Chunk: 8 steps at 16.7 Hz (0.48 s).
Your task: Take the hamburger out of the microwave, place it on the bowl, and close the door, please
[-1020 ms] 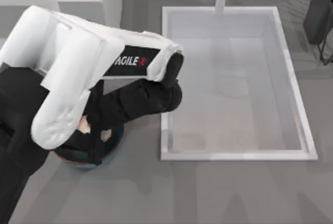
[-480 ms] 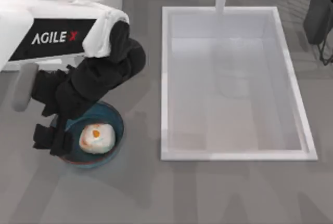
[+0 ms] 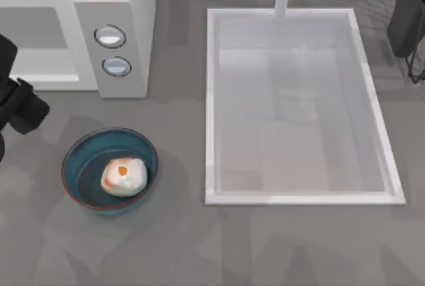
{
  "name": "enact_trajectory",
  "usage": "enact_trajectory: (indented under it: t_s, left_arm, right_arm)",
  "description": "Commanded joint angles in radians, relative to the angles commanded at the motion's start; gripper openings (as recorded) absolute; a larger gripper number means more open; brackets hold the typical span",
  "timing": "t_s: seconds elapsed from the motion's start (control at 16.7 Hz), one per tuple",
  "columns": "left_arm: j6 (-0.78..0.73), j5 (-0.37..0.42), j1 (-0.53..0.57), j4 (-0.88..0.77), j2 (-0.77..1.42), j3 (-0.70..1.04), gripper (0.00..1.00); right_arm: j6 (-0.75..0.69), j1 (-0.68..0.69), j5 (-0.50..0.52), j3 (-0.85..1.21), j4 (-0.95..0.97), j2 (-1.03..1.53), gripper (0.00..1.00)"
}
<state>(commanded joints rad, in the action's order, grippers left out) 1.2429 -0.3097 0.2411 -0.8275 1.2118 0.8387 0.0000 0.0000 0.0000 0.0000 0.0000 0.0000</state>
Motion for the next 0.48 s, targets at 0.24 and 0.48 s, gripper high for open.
enact_trajectory:
  t_s: [0.24,0.48]
  left_arm:
    - [-0.511,0.130,-0.109,0.304,-0.488,-0.316,1.00]
    - [-0.919,0.231,-0.188,0.575,-0.888,-0.590,1.00]
  right_arm:
    - [0.000,0.000,0.000,0.000,0.000,0.000,1.00]
    - [0.000,0.000,0.000,0.000,0.000,0.000,1.00]
